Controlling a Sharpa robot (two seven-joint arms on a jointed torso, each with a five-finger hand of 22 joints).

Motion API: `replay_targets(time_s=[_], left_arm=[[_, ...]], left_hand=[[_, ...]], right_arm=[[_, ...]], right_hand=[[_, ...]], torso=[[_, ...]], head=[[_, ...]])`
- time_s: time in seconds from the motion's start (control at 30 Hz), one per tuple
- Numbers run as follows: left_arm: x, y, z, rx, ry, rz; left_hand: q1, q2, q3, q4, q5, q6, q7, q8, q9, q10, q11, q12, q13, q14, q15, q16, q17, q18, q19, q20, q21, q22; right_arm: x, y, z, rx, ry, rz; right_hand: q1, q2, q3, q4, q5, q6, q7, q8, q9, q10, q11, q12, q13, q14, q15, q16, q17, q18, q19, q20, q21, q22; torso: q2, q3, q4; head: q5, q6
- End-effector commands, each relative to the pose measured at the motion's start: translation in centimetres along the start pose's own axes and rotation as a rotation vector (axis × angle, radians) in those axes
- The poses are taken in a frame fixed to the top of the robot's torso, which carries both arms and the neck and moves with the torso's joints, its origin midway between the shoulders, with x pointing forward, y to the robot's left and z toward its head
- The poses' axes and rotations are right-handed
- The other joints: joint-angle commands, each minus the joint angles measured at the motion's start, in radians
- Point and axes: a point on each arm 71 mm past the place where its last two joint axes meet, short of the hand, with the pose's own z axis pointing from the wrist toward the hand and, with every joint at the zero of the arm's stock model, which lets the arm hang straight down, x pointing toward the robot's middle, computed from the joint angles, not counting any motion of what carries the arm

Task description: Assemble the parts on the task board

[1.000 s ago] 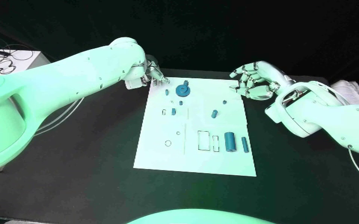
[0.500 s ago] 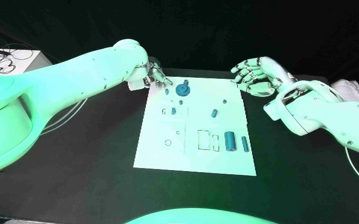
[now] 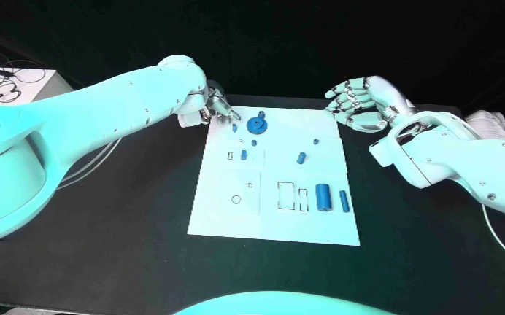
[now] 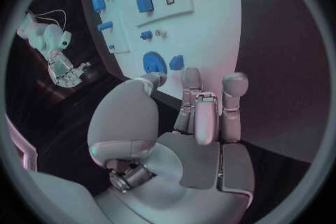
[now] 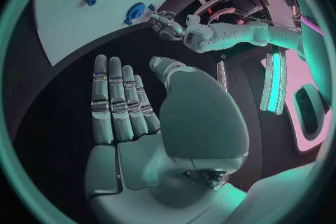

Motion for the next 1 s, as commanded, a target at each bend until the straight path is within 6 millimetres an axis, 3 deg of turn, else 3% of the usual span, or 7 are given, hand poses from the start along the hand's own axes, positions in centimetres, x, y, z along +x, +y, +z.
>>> replay_targets(time_s=[0.03,1.0], left_arm=[[0.41,-0.24,0.10,0.013,0.037,0.010],[0.94,-0.07,0.31,0.014,0.075,0.005]], left_hand=[[0.001,0.009,-0.004,-0.004,-0.002,0.003,0.003,-0.006,-0.001,-0.006,0.000,0.003,-0.001,0.037,0.007,-0.001,0.092,0.013,0.001,0.007,-0.003,0.001],[0.035,0.019,0.002,-0.008,0.000,0.010,0.001,-0.006,-0.008,-0.009,-0.002,0.006,-0.001,0.037,0.006,0.001,0.094,0.013,0.001,0.008,-0.002,0.004]], right_arm=[[-0.04,0.08,0.04,-0.010,-0.007,0.015],[0.15,0.03,0.23,0.001,0.001,0.017]], right_hand=[[-0.012,-0.002,-0.002,-0.008,0.007,-0.003,0.015,-0.007,-0.002,0.005,0.001,-0.008,-0.005,-0.005,0.004,-0.007,-0.003,0.011,-0.006,0.001,-0.004,-0.005],[-0.016,-0.001,-0.004,-0.013,0.009,-0.007,0.020,-0.011,-0.006,0.002,0.006,-0.014,-0.023,-0.007,0.008,-0.019,-0.014,0.011,-0.013,0.005,-0.004,-0.024]], torso=[[0.000,0.0001,0.0006],[0.001,0.0004,-0.0004]], head=[[0.000,-0.001],[0.001,-0.006]])
